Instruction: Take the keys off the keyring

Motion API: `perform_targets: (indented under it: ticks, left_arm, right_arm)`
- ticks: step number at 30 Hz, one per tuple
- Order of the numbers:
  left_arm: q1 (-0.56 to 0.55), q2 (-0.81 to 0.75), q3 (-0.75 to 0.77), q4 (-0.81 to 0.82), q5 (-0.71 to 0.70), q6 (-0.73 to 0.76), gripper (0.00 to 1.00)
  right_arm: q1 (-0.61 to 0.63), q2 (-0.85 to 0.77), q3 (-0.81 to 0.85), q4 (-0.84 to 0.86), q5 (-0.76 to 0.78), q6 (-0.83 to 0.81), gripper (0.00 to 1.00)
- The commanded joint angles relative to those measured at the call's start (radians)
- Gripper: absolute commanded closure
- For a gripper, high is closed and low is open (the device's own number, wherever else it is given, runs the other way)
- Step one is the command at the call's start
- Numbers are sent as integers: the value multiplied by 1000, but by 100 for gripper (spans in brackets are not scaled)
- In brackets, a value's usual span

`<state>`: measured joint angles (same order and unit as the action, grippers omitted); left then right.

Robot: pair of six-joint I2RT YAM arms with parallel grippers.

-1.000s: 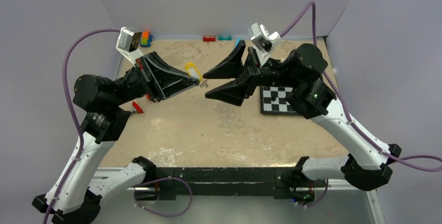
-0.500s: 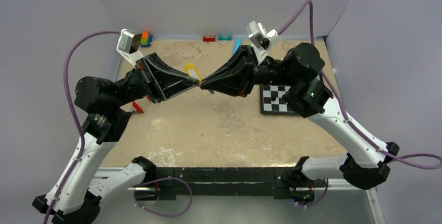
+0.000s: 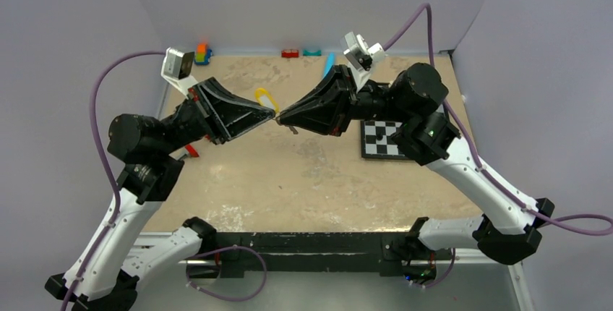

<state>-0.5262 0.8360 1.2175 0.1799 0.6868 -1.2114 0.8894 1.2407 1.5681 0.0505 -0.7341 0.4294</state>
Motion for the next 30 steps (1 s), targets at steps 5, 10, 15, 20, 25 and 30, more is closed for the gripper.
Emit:
perform_targets:
  ticks: [5, 10, 15, 20, 25, 30]
  left_arm:
    - [-2, -42, -50, 100, -112, -58, 100]
    - [-2, -56, -68, 112, -137, -68, 100]
    - [-2, -60, -87, 137, -152, -86, 100]
    - [-3, -63, -117, 187, -175, -108, 100]
    - [-3, -62, -119, 199, -201, -106, 100]
    - [-3, -54, -141, 268, -219, -137, 100]
  right_arm:
    - [3, -24, 4, 47, 29, 11, 84]
    - [4, -20, 4, 61, 26, 19, 92]
    - [6, -12, 3, 79, 25, 32, 95]
    - [12, -3, 1, 88, 24, 35, 100]
    - [16, -2, -12, 106, 29, 44, 100]
    - [24, 0, -29, 135, 29, 57, 100]
